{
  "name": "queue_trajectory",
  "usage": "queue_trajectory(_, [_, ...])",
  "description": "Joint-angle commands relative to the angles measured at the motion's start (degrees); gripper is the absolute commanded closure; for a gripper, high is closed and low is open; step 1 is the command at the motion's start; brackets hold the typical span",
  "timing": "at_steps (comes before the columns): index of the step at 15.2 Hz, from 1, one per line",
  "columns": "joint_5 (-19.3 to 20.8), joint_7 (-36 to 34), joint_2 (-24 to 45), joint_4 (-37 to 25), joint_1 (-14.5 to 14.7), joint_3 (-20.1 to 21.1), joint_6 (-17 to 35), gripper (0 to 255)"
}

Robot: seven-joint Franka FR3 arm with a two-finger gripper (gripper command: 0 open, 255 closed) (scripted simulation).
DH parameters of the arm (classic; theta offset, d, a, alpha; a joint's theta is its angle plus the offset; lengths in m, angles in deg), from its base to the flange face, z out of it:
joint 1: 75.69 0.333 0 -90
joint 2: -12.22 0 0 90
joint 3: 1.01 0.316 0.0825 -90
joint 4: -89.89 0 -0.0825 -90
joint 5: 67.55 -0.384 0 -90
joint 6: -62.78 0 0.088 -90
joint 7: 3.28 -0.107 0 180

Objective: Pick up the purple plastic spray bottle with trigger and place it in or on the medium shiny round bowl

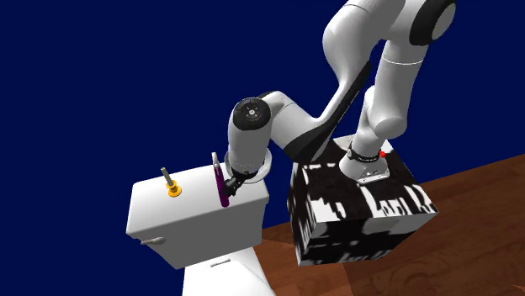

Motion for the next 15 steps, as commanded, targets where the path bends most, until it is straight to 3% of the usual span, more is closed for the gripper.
queue_trajectory(1, [6.11, -6.85, 6.14, -4.25, 1.49, -1.0, -1.39, 0])
queue_trajectory(5, [14.27, -16.29, 16.74, -13.51, 6.53, -5.23, -4.88, 0])
queue_trajectory(15, [17.22, -17.94, 19.64, -11.91, 6.67, -7.23, -0.97, 0])
